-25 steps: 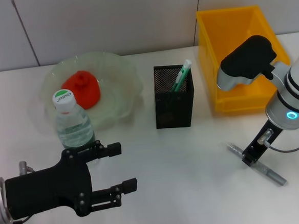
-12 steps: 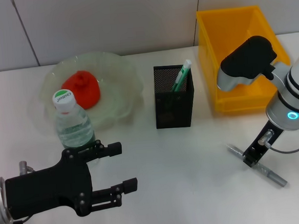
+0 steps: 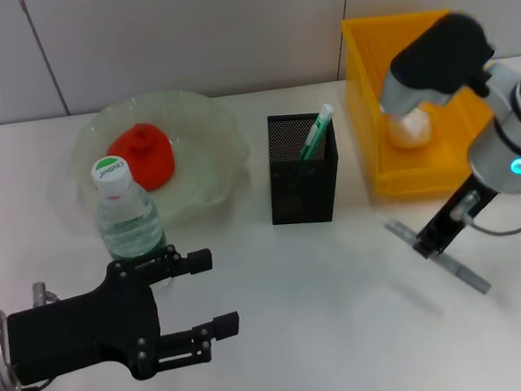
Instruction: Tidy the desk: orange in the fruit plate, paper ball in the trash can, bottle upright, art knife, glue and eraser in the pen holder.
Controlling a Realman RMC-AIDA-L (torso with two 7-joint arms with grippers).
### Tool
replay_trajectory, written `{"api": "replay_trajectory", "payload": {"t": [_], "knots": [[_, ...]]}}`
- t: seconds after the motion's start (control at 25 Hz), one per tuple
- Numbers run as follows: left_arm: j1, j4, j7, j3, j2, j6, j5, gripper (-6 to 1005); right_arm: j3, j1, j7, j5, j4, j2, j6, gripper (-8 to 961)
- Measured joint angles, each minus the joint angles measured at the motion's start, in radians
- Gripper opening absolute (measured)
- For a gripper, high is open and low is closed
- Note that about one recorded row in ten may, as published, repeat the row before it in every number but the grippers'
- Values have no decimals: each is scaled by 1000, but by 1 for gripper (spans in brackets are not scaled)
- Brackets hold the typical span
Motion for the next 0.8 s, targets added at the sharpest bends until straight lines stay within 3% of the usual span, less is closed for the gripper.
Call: {"api": "replay_trajectory", "payload": {"t": [0.24, 0.48, 0.8], "knots": [[1, 0, -1, -4, 0, 4, 0, 789, 22, -20, 11, 0, 235, 1, -60, 122], [-1, 0, -2, -4, 0, 4, 0, 790, 20, -25, 11, 2, 316, 1, -41, 120], [-12, -10, 0, -4, 0, 4, 0, 790, 2, -59, -7, 88, 317, 3, 211, 121]]}}
